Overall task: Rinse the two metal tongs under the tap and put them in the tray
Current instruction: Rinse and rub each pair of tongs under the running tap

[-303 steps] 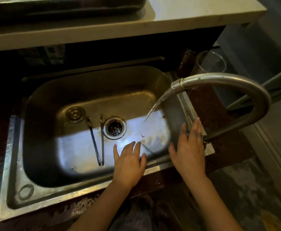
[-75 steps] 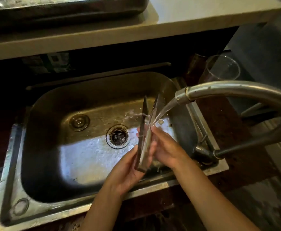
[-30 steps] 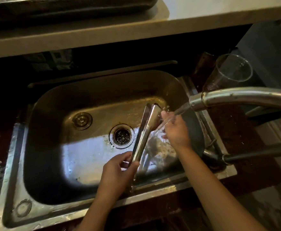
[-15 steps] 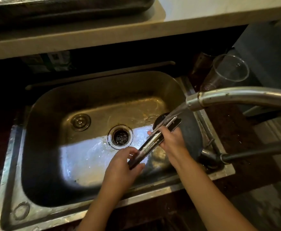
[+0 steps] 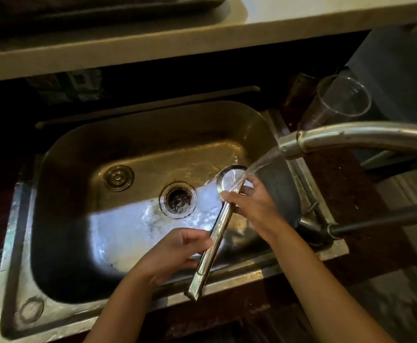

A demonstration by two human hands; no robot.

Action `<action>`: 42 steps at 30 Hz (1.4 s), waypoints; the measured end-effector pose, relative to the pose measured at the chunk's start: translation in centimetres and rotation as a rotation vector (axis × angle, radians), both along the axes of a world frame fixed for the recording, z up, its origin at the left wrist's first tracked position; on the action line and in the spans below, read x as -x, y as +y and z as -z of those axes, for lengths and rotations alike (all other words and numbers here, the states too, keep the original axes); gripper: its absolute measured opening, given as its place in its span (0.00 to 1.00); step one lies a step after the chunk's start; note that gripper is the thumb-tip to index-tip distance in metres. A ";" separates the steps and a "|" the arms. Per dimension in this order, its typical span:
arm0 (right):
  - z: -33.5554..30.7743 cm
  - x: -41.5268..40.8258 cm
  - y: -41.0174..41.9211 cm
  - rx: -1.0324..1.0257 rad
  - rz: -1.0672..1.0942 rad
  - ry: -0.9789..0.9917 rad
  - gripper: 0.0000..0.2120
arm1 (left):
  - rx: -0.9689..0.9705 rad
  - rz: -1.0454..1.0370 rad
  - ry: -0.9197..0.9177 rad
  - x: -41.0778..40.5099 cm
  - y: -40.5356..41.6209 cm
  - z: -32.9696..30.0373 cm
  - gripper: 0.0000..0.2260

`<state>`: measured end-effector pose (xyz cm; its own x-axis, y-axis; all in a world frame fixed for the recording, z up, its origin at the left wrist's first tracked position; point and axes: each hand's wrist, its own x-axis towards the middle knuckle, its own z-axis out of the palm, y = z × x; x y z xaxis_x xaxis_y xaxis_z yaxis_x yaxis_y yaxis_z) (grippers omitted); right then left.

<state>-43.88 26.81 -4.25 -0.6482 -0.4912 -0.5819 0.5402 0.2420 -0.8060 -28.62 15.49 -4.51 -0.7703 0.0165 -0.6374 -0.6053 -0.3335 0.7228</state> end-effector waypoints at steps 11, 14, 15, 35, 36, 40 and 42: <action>-0.7 2.5 -0.5 -0.137 0.043 0.388 0.08 | 0.152 -0.133 0.009 -0.2 1.4 -0.6 0.08; -0.5 1.5 -0.6 -0.046 -0.063 0.147 0.13 | 0.148 -0.139 0.025 0.1 1.1 -0.9 0.08; -0.2 1.4 -0.6 -0.054 -0.035 0.129 0.13 | 0.150 -0.136 0.028 0.2 1.0 -0.9 0.08; -1.6 5.4 -0.2 0.081 0.255 0.331 0.04 | 0.186 0.023 0.060 3.3 -2.2 -0.5 0.06; -1.7 5.8 0.1 0.087 0.276 0.338 0.04 | 0.177 0.020 0.043 2.6 -2.3 0.0 0.06; -1.1 5.1 -0.5 0.100 0.206 0.324 0.02 | 0.175 0.060 0.068 2.7 -2.3 0.1 0.05; -0.7 3.7 -1.5 0.110 0.165 0.287 0.02 | 0.172 0.056 0.122 4.3 -2.3 -0.6 0.06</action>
<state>-47.56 25.34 -3.57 -0.8536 -0.4156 -0.3141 0.3126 0.0737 -0.9470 -32.92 13.16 -3.90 -0.8429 -0.0394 -0.5366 -0.5239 -0.1668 0.8353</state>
